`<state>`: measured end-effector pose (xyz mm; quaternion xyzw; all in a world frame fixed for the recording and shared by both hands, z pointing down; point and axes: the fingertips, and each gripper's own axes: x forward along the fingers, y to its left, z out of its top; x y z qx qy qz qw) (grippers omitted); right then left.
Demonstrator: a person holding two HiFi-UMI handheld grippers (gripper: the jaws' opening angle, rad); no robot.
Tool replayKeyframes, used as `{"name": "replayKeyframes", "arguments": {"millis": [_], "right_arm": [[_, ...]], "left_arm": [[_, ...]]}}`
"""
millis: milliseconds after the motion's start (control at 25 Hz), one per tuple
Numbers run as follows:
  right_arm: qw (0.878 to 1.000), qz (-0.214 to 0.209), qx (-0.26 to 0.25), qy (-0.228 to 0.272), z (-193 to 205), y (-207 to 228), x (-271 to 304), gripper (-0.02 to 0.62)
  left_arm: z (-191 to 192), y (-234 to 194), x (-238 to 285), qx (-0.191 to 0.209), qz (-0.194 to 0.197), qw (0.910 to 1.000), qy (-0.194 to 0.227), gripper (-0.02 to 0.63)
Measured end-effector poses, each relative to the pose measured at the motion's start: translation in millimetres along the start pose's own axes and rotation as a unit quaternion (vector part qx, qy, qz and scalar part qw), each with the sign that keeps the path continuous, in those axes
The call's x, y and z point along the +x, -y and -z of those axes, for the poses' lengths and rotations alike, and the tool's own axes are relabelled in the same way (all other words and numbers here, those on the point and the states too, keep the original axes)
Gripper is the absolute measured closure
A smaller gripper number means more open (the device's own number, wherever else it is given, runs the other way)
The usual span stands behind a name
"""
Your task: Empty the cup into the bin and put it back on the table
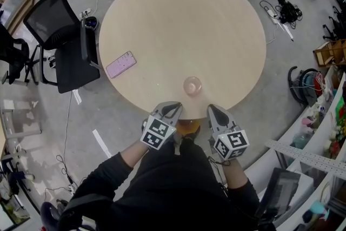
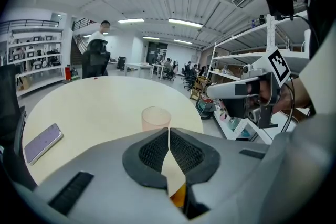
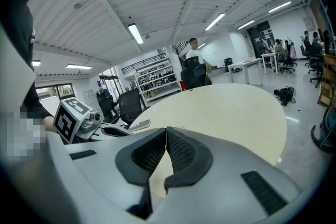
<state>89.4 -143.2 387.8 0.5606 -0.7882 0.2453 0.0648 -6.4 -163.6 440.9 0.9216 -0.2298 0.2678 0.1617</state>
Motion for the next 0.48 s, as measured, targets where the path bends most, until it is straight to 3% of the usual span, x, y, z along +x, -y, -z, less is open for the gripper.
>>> {"name": "replayKeyframes", "arguments": {"millis": [480], "right_arm": [[1.000,0.000,-0.003,-0.010,6.6,-2.2,-0.6,0.580]], "left_arm": [[11.0,-4.1,-6.0,-0.012,-0.008,0.9999,-0.009,0.580]]}}
